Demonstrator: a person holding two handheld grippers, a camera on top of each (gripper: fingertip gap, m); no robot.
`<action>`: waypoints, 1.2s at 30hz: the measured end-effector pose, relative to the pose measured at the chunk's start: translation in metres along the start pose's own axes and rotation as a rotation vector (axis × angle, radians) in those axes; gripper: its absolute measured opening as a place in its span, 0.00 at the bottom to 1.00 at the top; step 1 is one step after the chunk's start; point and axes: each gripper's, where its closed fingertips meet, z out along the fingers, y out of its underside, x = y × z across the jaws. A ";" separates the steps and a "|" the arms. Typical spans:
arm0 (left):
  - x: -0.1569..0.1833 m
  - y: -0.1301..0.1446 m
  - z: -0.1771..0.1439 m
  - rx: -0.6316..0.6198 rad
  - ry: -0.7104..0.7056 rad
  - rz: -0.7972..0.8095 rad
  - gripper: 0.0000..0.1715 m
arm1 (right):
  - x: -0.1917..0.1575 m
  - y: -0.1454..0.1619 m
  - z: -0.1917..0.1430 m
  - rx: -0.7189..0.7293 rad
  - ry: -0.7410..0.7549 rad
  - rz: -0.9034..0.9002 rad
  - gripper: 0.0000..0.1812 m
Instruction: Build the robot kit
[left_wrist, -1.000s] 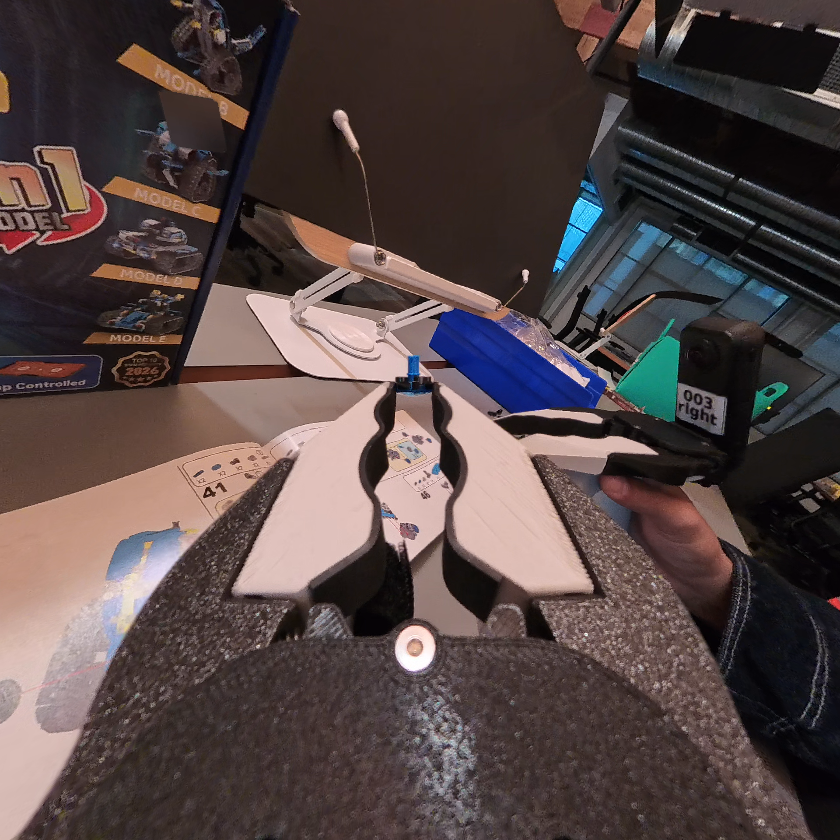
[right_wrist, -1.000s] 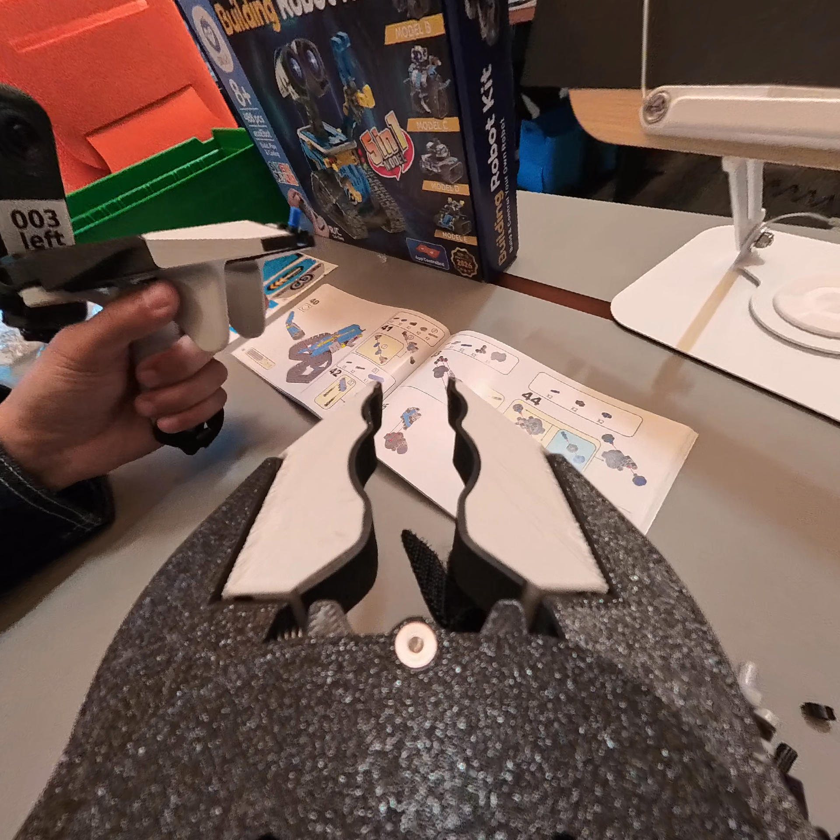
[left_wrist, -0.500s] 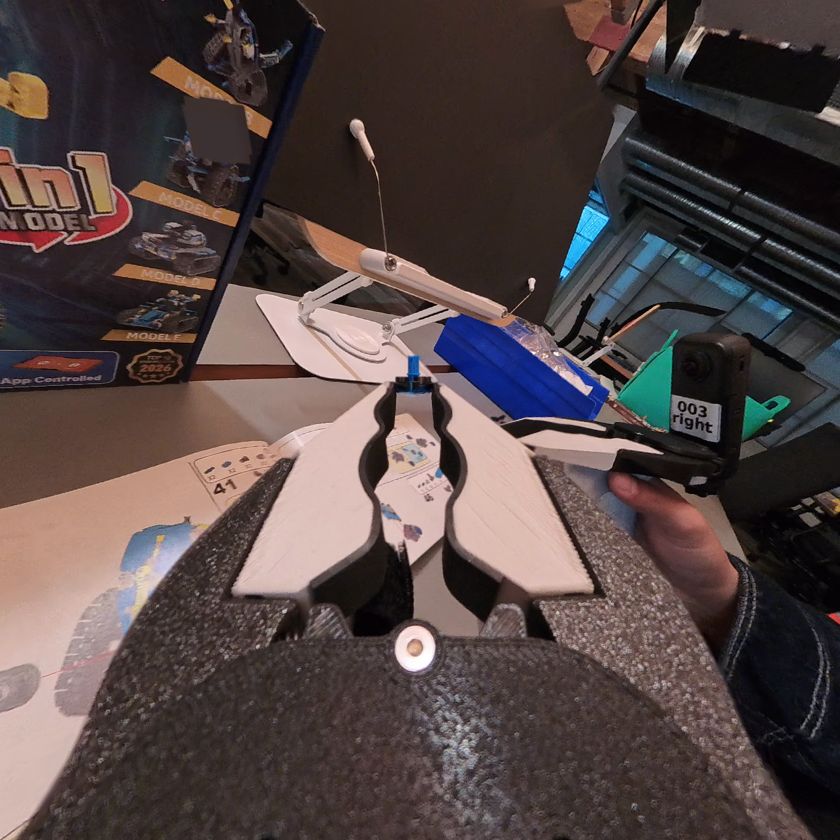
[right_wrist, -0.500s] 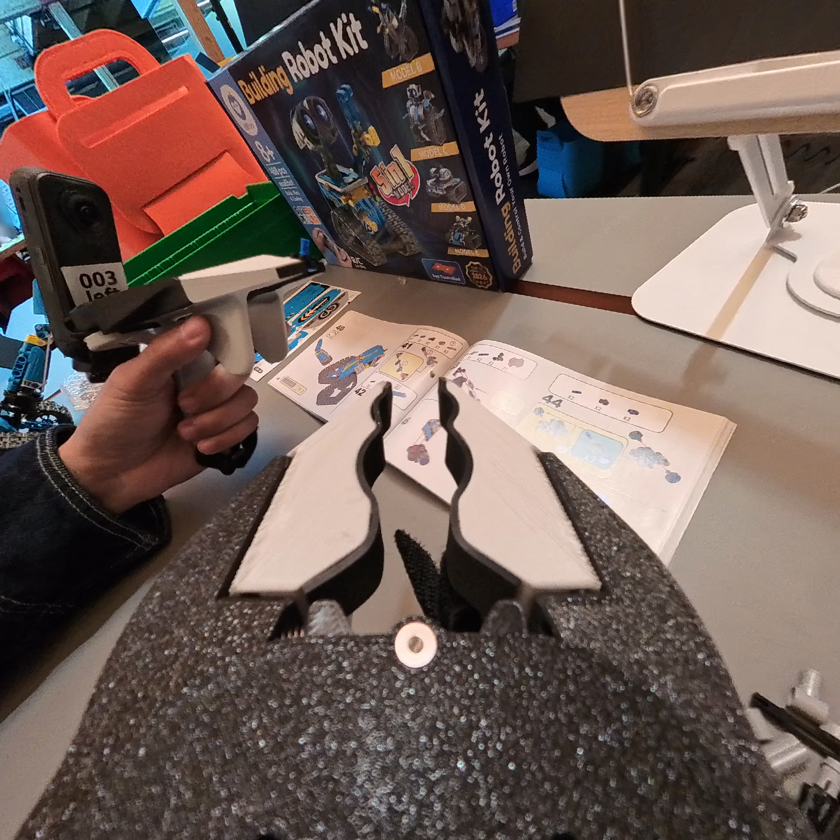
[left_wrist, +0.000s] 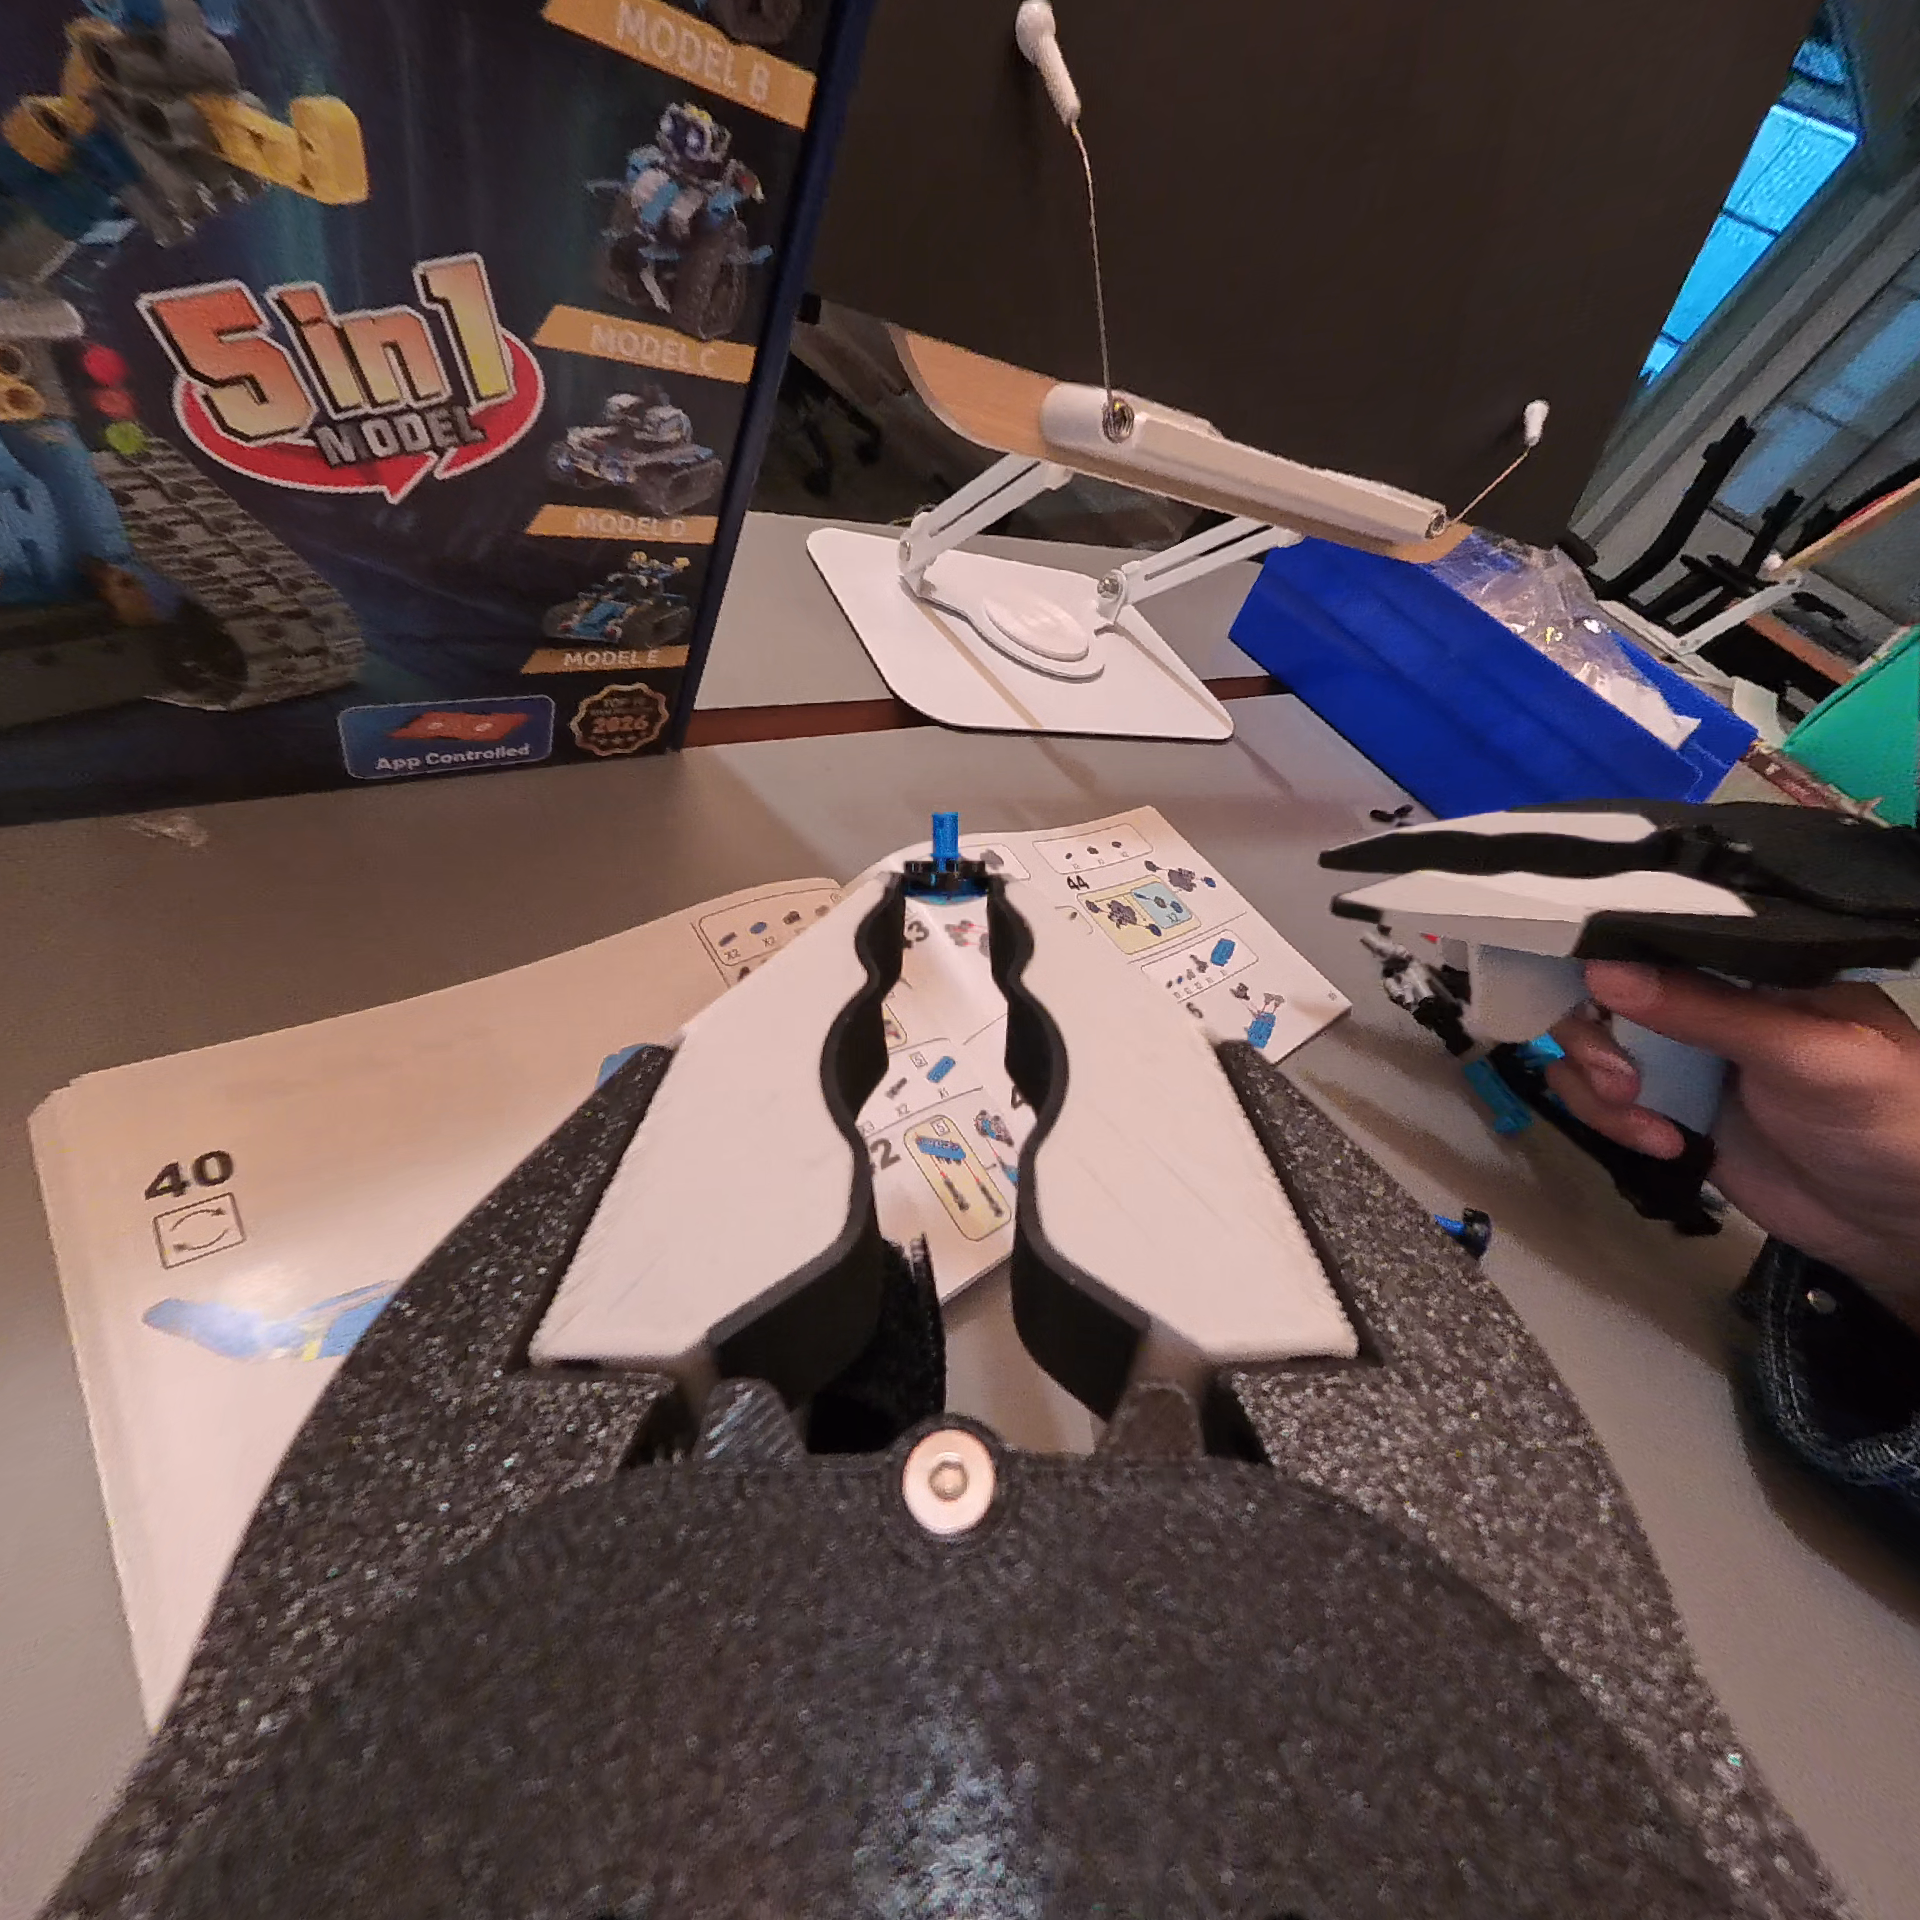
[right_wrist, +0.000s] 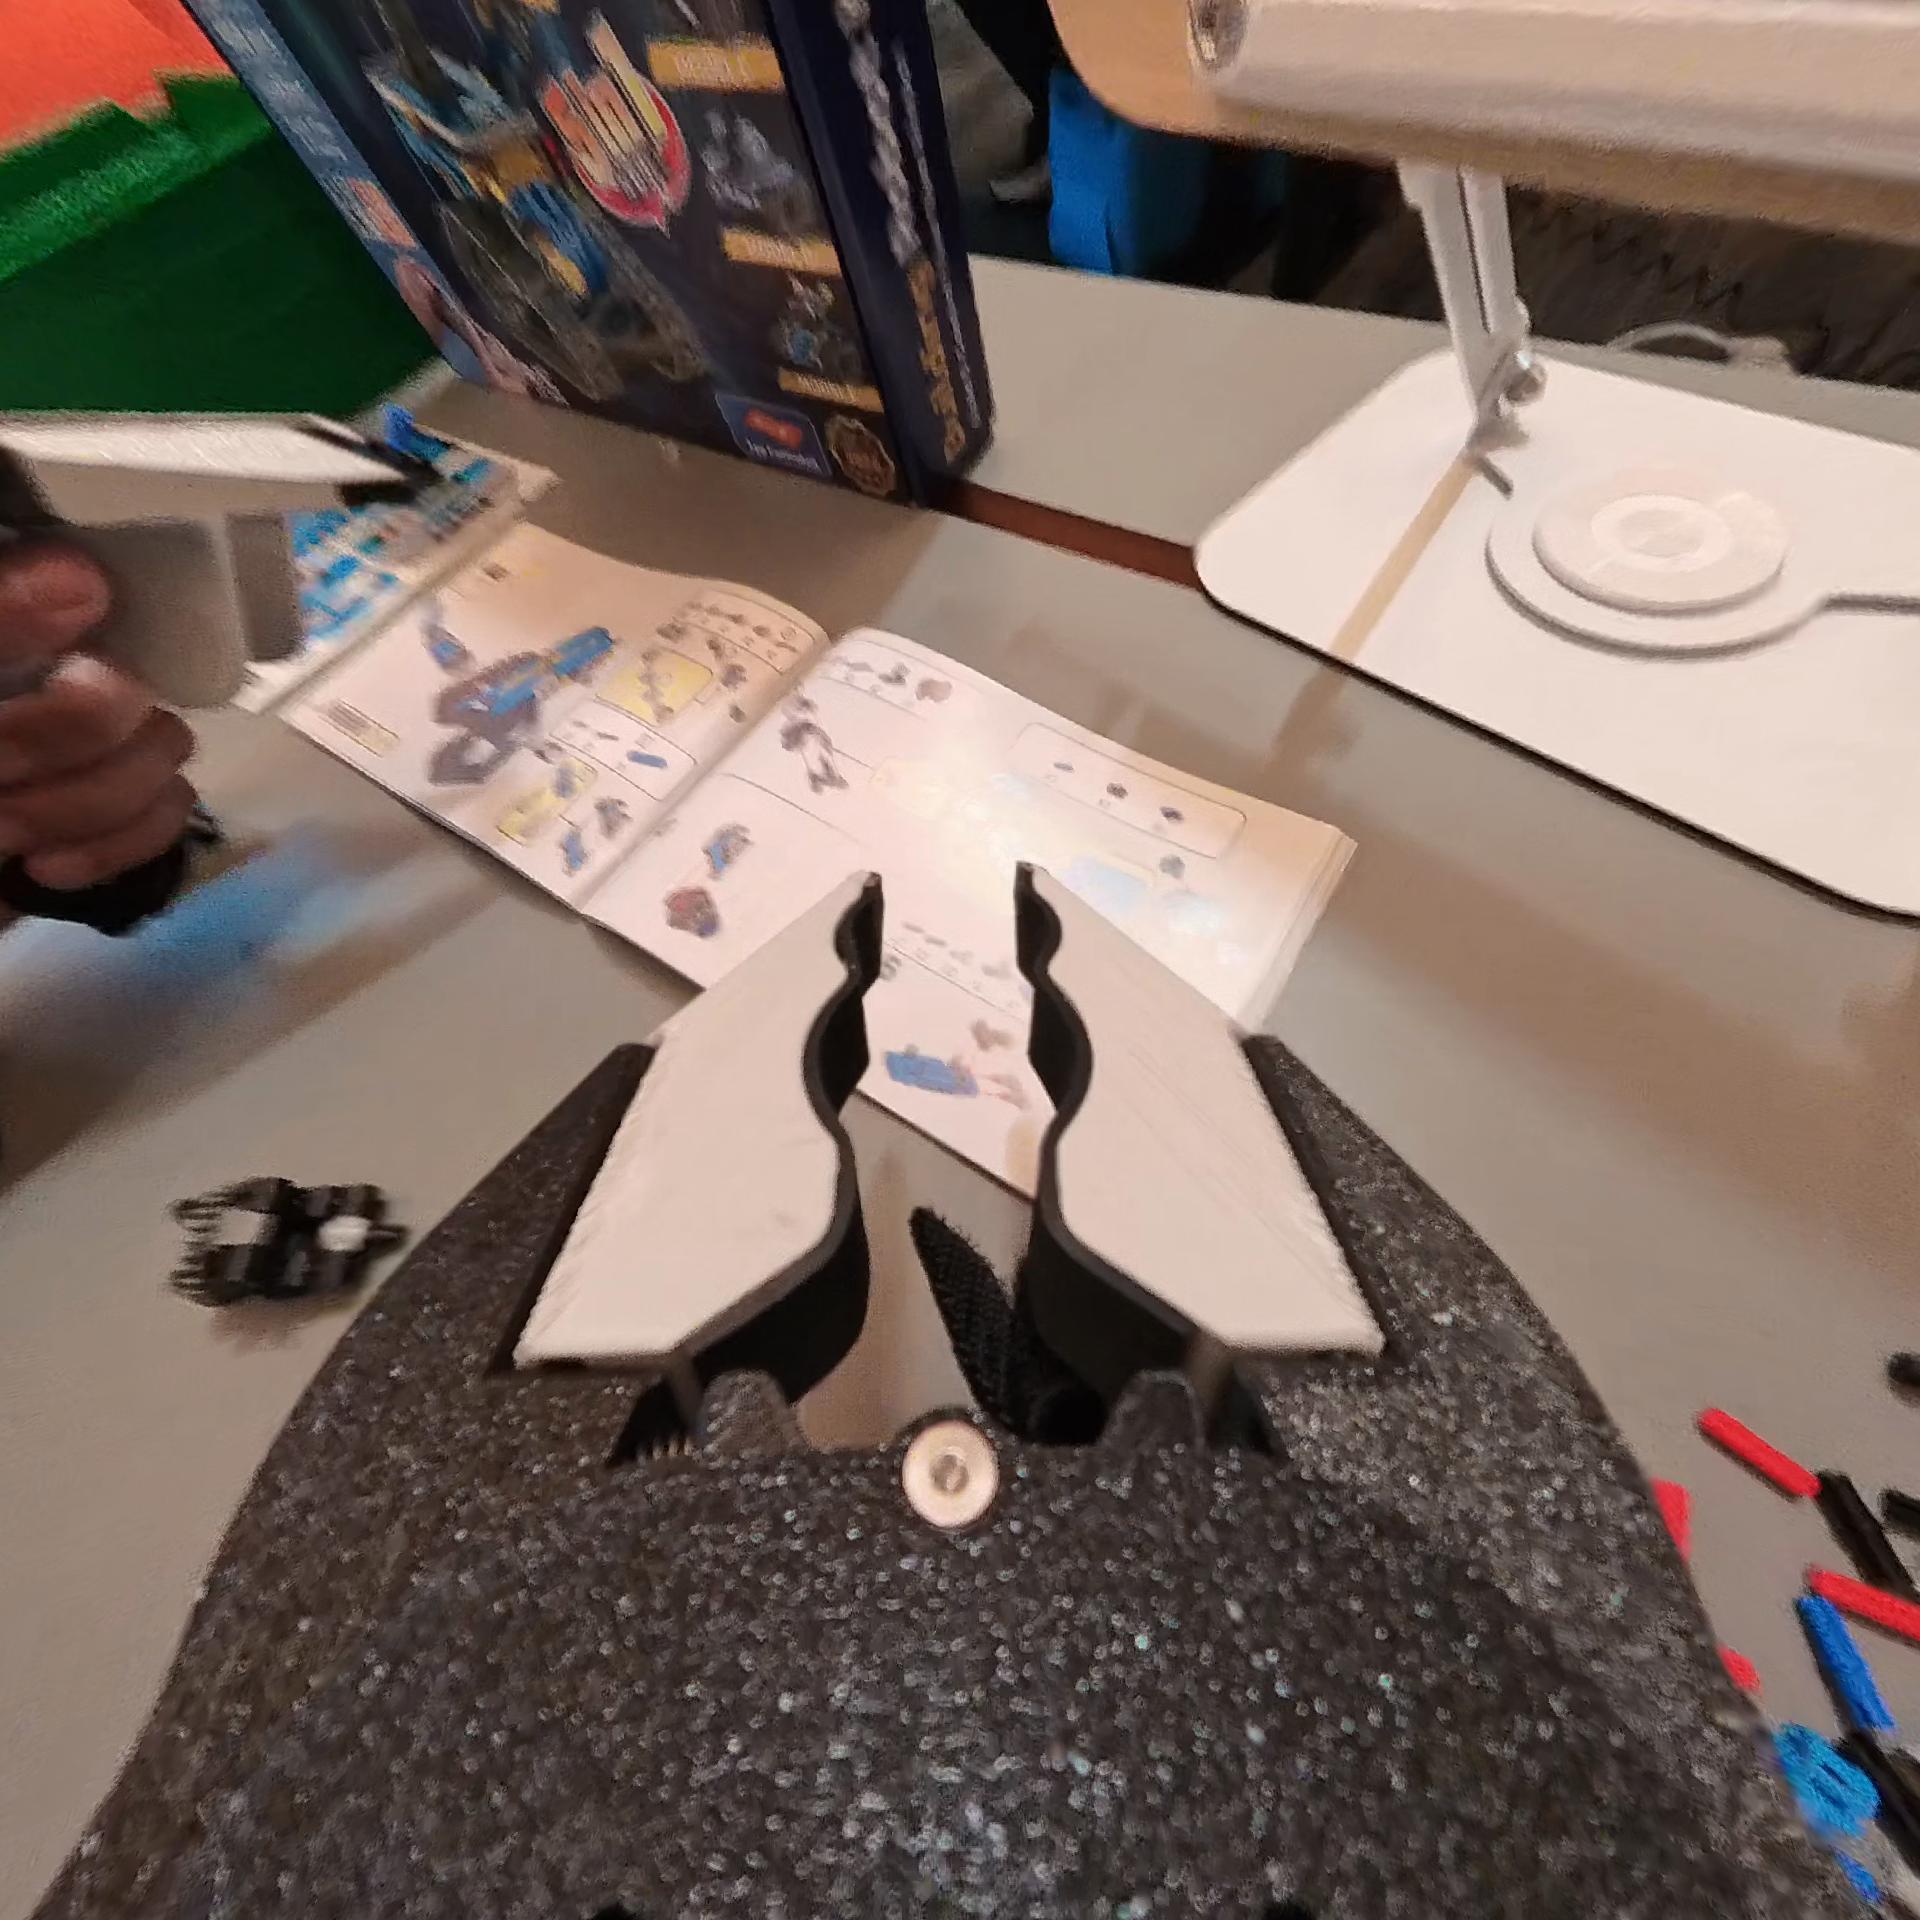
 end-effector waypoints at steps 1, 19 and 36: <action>0.000 0.002 0.001 -0.008 0.001 0.003 0.09 | 0.009 0.009 0.002 -0.043 0.046 -0.009 0.14; -0.011 0.012 0.001 -0.046 -0.014 0.001 0.09 | 0.004 0.021 0.010 -0.085 0.000 0.039 0.14; -0.010 0.010 0.002 -0.055 -0.028 0.032 0.09 | -0.015 0.018 0.012 -0.097 -0.061 0.010 0.14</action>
